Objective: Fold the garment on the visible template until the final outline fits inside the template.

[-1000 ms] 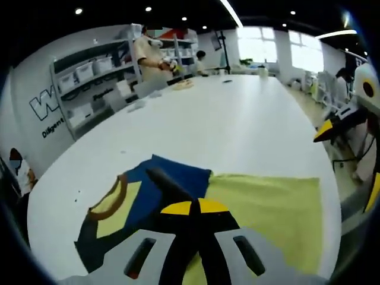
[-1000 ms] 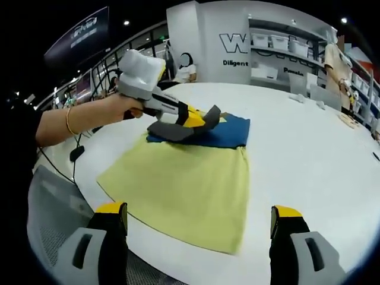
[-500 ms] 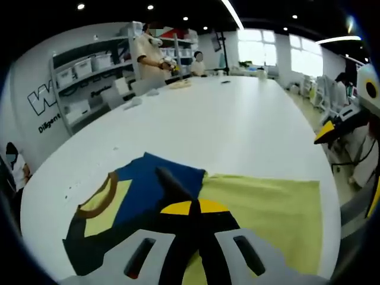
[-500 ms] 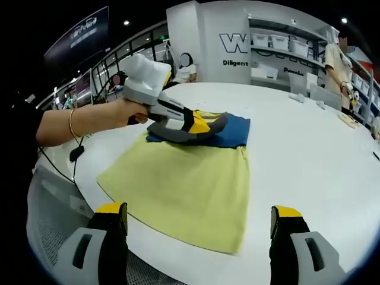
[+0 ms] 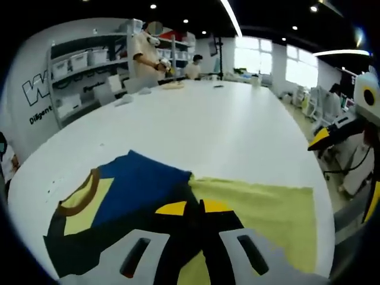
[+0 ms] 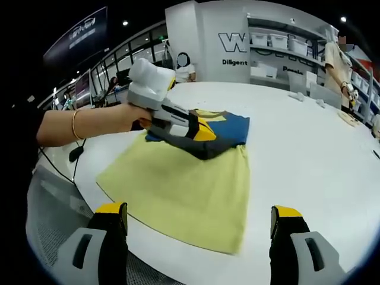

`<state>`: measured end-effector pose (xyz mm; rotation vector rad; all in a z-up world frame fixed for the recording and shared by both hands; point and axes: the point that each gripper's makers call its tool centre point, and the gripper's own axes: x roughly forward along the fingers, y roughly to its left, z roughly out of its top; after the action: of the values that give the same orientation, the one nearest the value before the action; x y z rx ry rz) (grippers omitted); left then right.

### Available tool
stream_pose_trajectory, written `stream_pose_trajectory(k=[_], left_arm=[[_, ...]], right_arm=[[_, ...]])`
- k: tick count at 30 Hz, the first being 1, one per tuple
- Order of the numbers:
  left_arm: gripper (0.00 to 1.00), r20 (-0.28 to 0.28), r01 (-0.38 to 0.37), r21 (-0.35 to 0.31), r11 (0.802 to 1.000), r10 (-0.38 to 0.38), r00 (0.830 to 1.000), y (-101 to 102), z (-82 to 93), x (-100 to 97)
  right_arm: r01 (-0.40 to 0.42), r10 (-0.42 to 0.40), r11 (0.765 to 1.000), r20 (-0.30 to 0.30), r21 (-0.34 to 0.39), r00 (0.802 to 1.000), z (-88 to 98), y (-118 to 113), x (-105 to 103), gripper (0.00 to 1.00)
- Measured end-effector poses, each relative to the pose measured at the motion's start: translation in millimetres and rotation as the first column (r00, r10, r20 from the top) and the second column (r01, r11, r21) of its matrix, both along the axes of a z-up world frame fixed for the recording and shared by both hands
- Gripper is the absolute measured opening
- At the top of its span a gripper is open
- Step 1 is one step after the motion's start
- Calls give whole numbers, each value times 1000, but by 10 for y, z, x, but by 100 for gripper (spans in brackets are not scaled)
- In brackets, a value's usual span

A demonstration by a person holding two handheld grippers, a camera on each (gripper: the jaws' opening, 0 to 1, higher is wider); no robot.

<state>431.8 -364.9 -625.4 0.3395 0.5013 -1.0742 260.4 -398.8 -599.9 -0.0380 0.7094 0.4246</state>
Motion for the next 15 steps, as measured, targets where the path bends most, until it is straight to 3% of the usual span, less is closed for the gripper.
stream_pose_trajectory(k=[6,9,15], left_arm=[[21,3,-13,1,1000,13,1000,36,-7,19],[27,-16,-36,34,999,36,999,99,-79,28],[28,-63,-52,43,998,55,997,145,-192,7]], right_arm=[[5,-5,1000,-2,0,1000,1,-14,-14,99],[4,-4,1000,-2,-4,1000,0,-13,-16,99],[9,-9,1000,-4,1,1000,-16,-7,-20,99]])
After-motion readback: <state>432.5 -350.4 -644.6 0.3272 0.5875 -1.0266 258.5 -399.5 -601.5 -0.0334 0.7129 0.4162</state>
